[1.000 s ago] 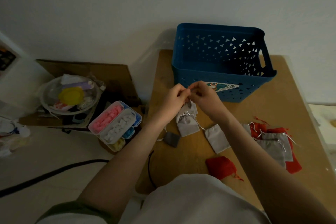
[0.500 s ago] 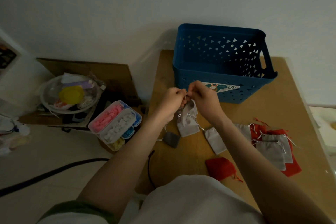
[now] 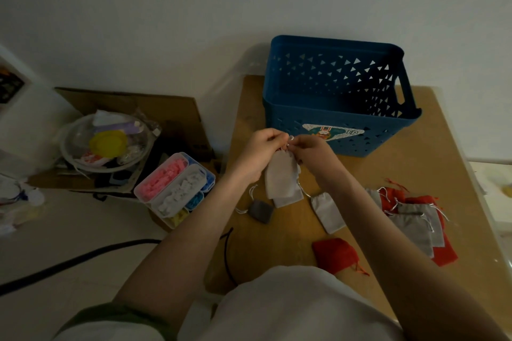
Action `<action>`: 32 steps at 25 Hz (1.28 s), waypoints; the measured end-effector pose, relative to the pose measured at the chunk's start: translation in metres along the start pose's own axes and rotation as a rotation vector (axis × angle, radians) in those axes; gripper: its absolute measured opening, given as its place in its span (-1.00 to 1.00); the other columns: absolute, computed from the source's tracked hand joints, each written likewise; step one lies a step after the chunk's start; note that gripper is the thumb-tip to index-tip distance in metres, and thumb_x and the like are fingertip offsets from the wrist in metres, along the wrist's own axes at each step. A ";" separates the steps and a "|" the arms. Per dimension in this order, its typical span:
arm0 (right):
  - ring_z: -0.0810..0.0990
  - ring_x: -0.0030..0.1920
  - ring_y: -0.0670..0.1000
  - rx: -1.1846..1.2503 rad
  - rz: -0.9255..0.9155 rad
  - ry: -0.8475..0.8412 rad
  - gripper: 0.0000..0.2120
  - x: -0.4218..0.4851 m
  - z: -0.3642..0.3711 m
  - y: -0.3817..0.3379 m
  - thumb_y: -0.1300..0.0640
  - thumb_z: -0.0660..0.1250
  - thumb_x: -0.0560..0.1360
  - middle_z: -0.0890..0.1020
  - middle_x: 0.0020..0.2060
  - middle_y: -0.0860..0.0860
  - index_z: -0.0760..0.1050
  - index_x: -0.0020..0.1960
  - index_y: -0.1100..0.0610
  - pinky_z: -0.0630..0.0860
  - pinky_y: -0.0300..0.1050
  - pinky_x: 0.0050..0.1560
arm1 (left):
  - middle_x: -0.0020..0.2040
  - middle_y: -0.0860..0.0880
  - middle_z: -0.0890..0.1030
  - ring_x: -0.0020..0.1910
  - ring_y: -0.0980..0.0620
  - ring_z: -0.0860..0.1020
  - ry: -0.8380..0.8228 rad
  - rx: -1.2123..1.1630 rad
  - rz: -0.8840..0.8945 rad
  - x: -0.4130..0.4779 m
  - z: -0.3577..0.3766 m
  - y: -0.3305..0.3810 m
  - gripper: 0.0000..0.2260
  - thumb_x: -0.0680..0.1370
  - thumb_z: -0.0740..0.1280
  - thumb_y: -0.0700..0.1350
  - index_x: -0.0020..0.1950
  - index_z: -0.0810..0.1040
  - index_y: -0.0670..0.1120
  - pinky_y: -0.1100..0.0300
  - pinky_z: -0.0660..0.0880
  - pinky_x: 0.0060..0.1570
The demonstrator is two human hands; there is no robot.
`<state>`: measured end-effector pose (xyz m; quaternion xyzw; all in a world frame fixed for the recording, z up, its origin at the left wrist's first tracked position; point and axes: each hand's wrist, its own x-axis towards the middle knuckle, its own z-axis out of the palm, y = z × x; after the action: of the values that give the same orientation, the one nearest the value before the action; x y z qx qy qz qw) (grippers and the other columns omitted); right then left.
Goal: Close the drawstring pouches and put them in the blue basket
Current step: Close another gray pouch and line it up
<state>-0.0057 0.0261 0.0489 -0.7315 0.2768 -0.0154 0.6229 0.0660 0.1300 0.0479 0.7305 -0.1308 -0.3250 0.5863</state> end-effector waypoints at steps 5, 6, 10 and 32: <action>0.53 -0.17 -0.03 0.136 0.078 -0.134 -0.86 -0.002 -0.008 -0.002 0.18 0.23 0.60 0.58 -0.21 0.04 0.54 -0.08 0.16 0.46 -0.22 -0.18 | -0.20 0.03 0.57 -0.19 0.16 0.52 0.072 0.134 0.139 0.001 -0.003 0.000 -0.85 0.60 0.25 -0.16 0.01 0.59 -0.18 0.38 0.42 -0.19; 0.53 -0.18 -0.04 0.179 0.078 -0.145 -0.84 -0.002 -0.009 -0.002 0.15 0.23 0.60 0.58 -0.22 0.04 0.54 -0.06 0.18 0.46 -0.23 -0.19 | -0.20 0.03 0.57 -0.20 0.18 0.52 0.088 0.150 0.166 0.001 -0.004 0.001 -0.86 0.60 0.26 -0.17 0.02 0.59 -0.19 0.44 0.42 -0.22; 0.49 -0.20 -0.02 0.225 0.076 -0.124 -0.76 -0.001 -0.004 -0.003 0.06 0.21 0.61 0.54 -0.24 0.05 0.52 -0.01 0.23 0.45 -0.20 -0.16 | -0.15 0.00 0.59 -0.19 0.21 0.53 0.098 0.178 0.215 0.000 -0.003 0.002 -0.87 0.59 0.25 -0.19 0.00 0.59 -0.17 0.51 0.42 -0.25; 0.55 -0.18 0.04 0.384 0.069 -0.287 -0.81 0.008 -0.012 0.018 0.23 0.13 0.61 0.60 -0.18 0.13 0.51 -0.04 0.21 0.49 -0.12 -0.13 | -0.26 0.03 0.61 -0.34 0.28 0.53 -0.227 -0.018 0.093 -0.001 -0.022 0.004 -0.93 0.54 0.32 -0.27 -0.14 0.54 -0.15 0.44 0.39 -0.33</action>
<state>-0.0106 0.0109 0.0320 -0.5844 0.2023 0.0574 0.7838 0.0795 0.1463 0.0547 0.6768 -0.2271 -0.3791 0.5888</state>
